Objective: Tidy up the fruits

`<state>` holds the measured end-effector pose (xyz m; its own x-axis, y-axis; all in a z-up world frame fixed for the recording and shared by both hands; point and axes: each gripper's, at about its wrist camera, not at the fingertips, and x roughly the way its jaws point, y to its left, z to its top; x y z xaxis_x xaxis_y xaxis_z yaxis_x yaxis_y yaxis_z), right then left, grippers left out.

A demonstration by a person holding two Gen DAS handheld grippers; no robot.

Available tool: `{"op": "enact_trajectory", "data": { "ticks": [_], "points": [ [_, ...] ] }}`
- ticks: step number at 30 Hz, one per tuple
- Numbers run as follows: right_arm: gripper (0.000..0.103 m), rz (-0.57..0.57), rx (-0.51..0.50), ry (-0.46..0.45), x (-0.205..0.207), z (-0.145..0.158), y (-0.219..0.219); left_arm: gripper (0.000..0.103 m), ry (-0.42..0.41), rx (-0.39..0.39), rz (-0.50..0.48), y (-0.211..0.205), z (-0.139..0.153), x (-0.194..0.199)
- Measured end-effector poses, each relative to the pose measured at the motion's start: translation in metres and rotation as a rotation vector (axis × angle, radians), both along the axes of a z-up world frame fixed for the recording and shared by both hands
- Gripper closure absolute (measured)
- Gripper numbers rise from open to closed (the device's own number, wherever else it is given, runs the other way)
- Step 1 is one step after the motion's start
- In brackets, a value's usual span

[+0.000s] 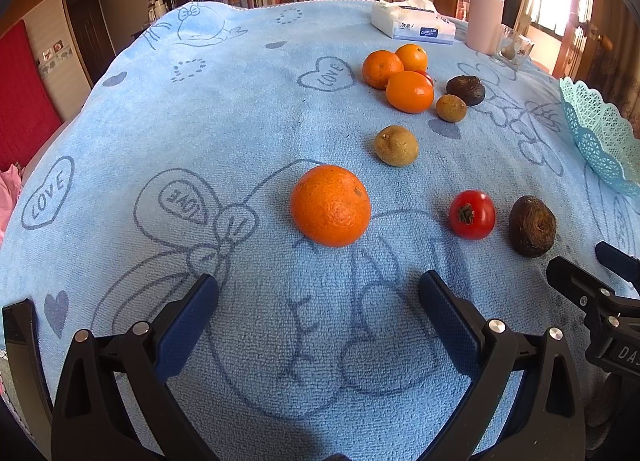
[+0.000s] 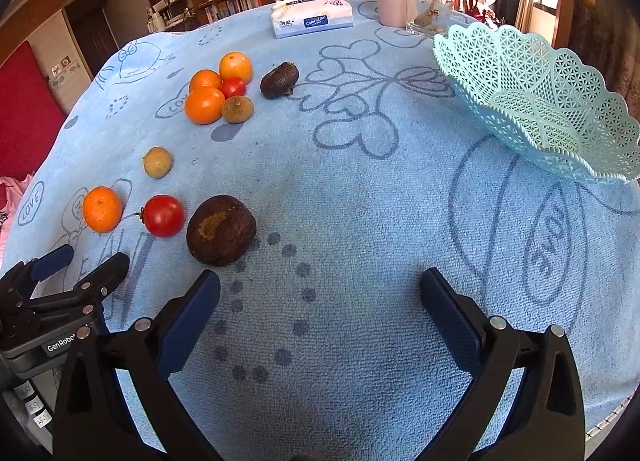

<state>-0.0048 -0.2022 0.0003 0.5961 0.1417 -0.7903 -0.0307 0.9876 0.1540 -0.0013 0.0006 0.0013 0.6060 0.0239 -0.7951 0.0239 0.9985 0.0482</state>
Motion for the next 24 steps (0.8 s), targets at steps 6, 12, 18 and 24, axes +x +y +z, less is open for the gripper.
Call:
{"op": "enact_trajectory", "data": {
  "ticks": [6, 12, 18, 24],
  "points": [
    [0.002, 0.016, -0.012, 0.005, -0.0006, 0.0, 0.002, 0.005, 0.0, -0.001, 0.0, 0.0, 0.0001, 0.0001],
    [0.002, 0.022, -0.001, 0.002, -0.0008, 0.0001, 0.0007, 0.005, 0.0, -0.003, -0.001, 0.0003, 0.0009, -0.0003],
    [0.002, 0.023, -0.016, 0.007, 0.0002, -0.0003, 0.0018, 0.005, 0.001, -0.006, 0.0, 0.0005, 0.0012, -0.0008],
    [0.002, 0.025, -0.066, 0.018, 0.0021, -0.0022, 0.0084, 0.005, 0.001, -0.007, 0.0, 0.0004, 0.0011, -0.0008]
  ]
}}
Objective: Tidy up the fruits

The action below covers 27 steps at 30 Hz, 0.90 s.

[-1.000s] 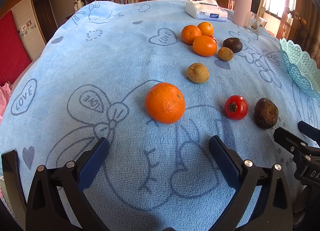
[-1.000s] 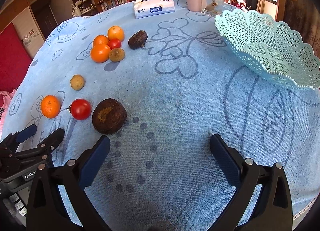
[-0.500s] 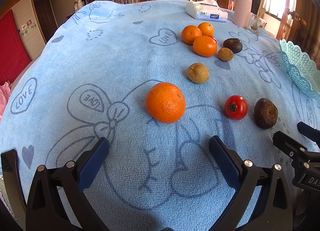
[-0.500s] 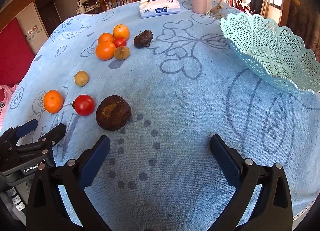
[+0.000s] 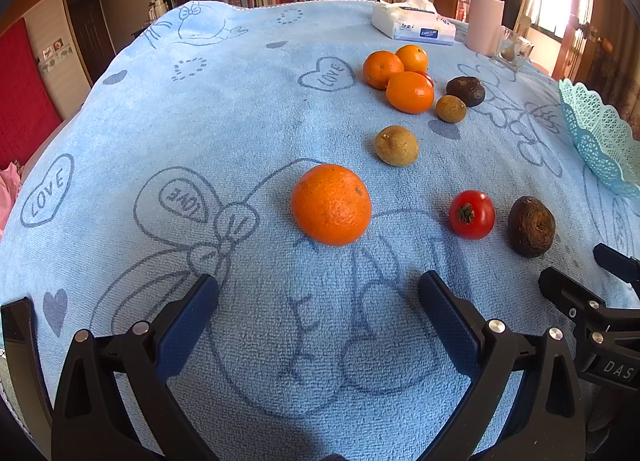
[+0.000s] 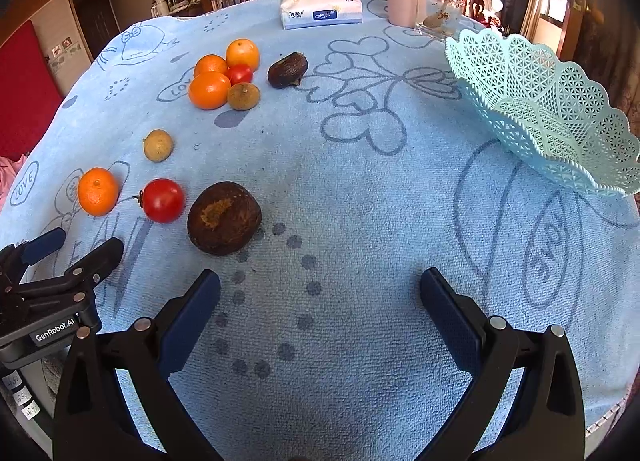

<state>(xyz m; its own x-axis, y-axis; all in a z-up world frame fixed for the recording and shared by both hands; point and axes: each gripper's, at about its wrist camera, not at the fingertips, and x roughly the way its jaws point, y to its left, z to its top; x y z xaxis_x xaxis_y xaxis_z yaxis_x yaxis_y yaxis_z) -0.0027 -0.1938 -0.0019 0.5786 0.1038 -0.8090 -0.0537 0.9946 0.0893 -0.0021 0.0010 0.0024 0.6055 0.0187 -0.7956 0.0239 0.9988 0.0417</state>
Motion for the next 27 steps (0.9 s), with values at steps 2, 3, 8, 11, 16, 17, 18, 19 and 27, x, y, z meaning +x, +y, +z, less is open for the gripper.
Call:
{"op": "enact_trajectory", "data": {
  "ticks": [2, 3, 8, 11, 16, 17, 18, 19, 27],
  "points": [
    [0.002, 0.0, -0.002, 0.001, 0.0004, -0.0004, 0.0001, 0.005, 0.0, 0.0, 0.0, -0.0001, 0.0, 0.0],
    [0.002, 0.001, -0.003, 0.001, 0.0006, -0.0004, 0.0001, 0.005, 0.0, 0.0, 0.0, -0.0001, 0.0, 0.0],
    [0.002, 0.002, -0.009, 0.002, 0.0004, -0.0005, 0.0007, 0.005, 0.0, 0.0, 0.0, -0.0002, -0.0001, -0.0001],
    [0.002, 0.003, -0.01, 0.003, 0.0004, -0.0005, 0.0006, 0.005, -0.001, 0.0, 0.0, -0.0002, -0.0001, -0.0001],
    [0.002, 0.004, -0.012, 0.003, 0.0012, -0.0008, 0.001, 0.005, 0.0, 0.0, 0.0, -0.0002, -0.0001, -0.0001],
    [0.002, 0.004, -0.012, 0.003, 0.0012, -0.0007, 0.0011, 0.005, 0.0, 0.0, 0.0, -0.0002, -0.0001, -0.0001],
    [0.002, 0.004, -0.013, 0.003, 0.0012, -0.0007, 0.0012, 0.005, 0.0, 0.0, 0.0, -0.0002, -0.0002, -0.0001],
    [0.002, 0.004, -0.013, 0.003, 0.0012, -0.0006, 0.0013, 0.005, 0.0, 0.0, 0.0, -0.0004, -0.0001, -0.0002],
    [0.002, 0.0, -0.031, 0.006, 0.0016, -0.0018, 0.0026, 0.005, -0.001, 0.004, 0.001, -0.0009, 0.0004, 0.0003]
  ]
}}
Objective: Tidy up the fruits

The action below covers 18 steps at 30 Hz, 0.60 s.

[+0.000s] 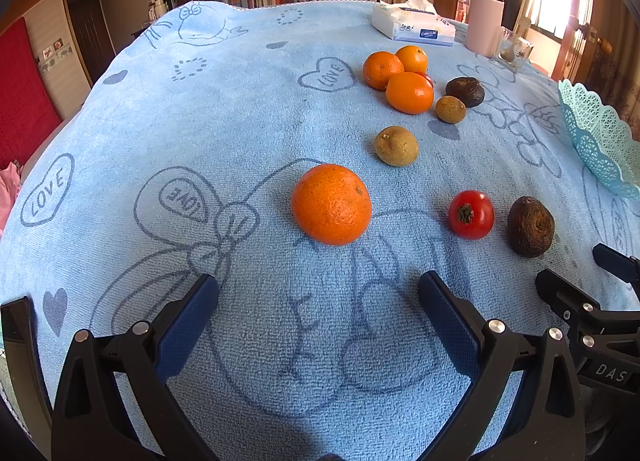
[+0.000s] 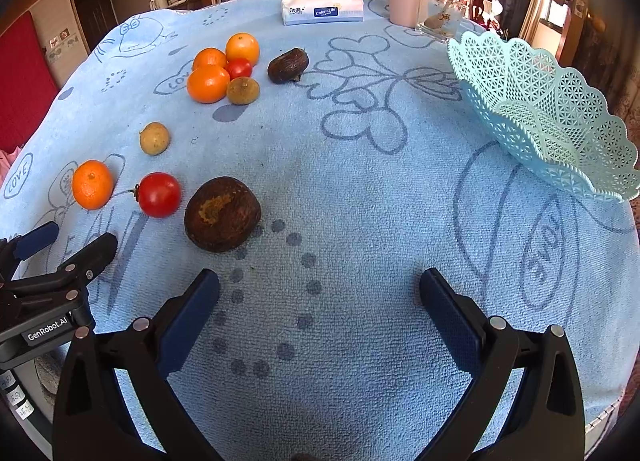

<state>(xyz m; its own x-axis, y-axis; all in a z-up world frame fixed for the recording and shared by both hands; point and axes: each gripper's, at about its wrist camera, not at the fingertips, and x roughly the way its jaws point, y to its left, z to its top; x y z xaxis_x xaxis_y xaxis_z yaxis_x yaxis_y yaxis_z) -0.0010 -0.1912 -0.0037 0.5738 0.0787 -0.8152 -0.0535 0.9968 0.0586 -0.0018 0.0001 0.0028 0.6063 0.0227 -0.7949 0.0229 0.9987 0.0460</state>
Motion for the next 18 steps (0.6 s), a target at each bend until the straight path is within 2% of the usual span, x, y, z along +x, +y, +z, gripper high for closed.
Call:
{"op": "enact_trajectory", "data": {
  "ticks": [11, 15, 18],
  "points": [
    [0.002, 0.001, -0.005, -0.004, -0.001, 0.0, 0.001, 0.005, 0.001, -0.006, 0.0, -0.001, 0.0, 0.002],
    [0.002, 0.013, 0.024, -0.012, -0.003, 0.003, -0.001, 0.005, -0.013, -0.069, -0.012, 0.005, 0.003, 0.0],
    [0.002, 0.027, 0.045, -0.017, -0.005, 0.005, -0.002, 0.005, -0.032, -0.159, -0.024, 0.017, 0.008, -0.003]
  ]
}}
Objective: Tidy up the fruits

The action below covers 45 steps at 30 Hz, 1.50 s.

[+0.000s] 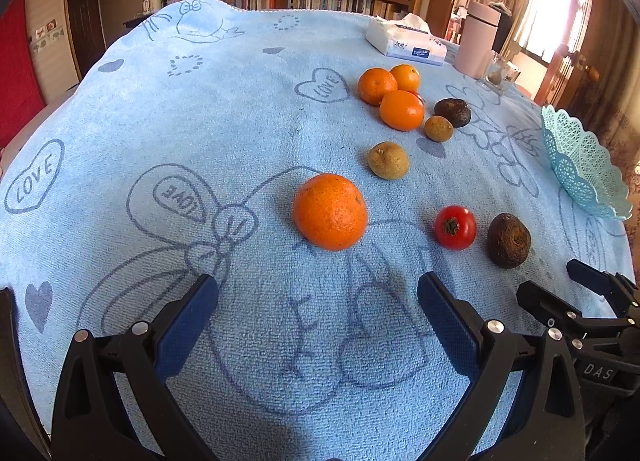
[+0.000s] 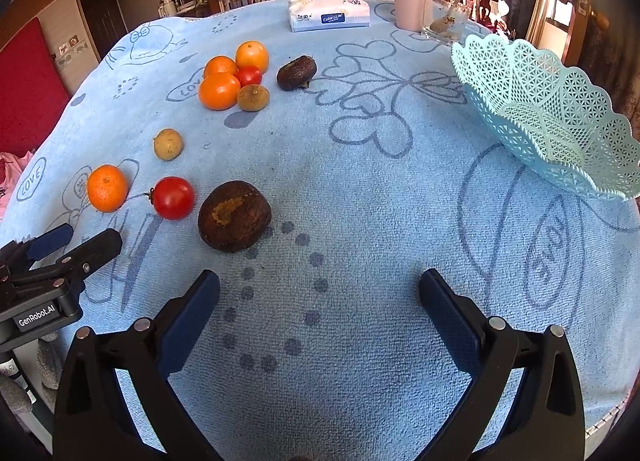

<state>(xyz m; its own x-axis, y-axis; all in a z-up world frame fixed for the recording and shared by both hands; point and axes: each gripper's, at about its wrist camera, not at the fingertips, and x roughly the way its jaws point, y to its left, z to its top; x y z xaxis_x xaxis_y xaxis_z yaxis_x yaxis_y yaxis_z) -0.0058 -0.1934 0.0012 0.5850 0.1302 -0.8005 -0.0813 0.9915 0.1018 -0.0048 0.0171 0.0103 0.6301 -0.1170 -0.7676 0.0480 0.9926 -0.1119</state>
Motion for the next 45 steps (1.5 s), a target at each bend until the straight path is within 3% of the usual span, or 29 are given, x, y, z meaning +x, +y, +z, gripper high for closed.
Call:
{"op": "enact_trajectory", "data": {
  "ticks": [2, 6, 15, 22, 27, 34, 38, 45],
  "points": [
    [0.002, 0.005, 0.007, -0.001, -0.001, 0.001, 0.0, 0.005, 0.007, -0.028, -0.005, 0.005, 0.002, 0.0],
    [0.002, 0.018, 0.027, -0.003, -0.002, 0.002, 0.0, 0.008, -0.016, 0.019, -0.017, 0.003, 0.007, -0.003],
    [0.003, 0.027, 0.084, -0.011, -0.004, 0.008, -0.004, 0.039, -0.023, 0.019, -0.06, 0.0, 0.007, 0.014],
    [0.021, 0.075, 0.084, -0.036, -0.004, 0.015, 0.008, 0.062, -0.019, -0.004, -0.069, 0.0, 0.005, 0.029],
    [0.035, 0.097, 0.09, -0.025, 0.009, 0.014, 0.016, 0.064, -0.029, -0.012, -0.073, 0.001, 0.006, 0.027],
    [0.045, 0.132, 0.06, -0.009, 0.028, 0.008, 0.03, 0.064, -0.043, 0.008, -0.058, -0.001, 0.009, 0.026],
    [0.06, 0.164, 0.054, -0.013, 0.028, 0.009, 0.035, 0.064, -0.055, 0.028, -0.051, -0.003, 0.011, 0.024],
    [0.061, 0.137, 0.108, -0.036, 0.022, 0.019, 0.022, 0.064, -0.075, 0.056, -0.046, -0.007, 0.018, 0.022]
  ]
}}
